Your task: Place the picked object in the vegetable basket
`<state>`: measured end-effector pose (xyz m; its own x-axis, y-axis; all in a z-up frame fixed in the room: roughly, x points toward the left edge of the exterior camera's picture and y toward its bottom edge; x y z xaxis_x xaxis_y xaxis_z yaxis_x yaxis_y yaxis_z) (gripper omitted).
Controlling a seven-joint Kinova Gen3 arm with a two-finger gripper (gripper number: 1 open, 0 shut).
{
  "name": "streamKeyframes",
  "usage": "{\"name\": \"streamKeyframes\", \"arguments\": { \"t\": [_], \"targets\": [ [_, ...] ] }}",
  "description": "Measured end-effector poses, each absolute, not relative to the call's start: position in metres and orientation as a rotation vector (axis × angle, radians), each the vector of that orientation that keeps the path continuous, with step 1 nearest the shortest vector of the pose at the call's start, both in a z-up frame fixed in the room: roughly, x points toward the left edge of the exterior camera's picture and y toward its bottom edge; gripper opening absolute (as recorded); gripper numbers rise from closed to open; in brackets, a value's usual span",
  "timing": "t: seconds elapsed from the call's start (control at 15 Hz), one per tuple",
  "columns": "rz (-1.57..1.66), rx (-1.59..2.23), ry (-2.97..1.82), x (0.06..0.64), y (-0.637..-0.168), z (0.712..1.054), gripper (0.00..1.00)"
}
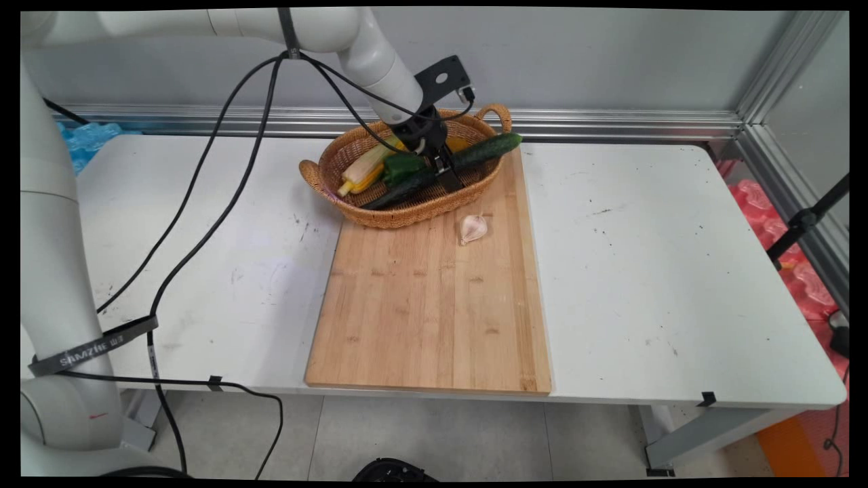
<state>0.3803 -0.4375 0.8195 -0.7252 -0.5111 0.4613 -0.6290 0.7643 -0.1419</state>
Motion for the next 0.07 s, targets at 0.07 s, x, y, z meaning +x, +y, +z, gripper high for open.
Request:
{"name": "streamKeyframes", "arguments": {
  "t": [0.07],
  "targets": [
    [0.41,0.861,-2.557,0.3819,-0.4374,0.8228,1.0]
  ]
}}
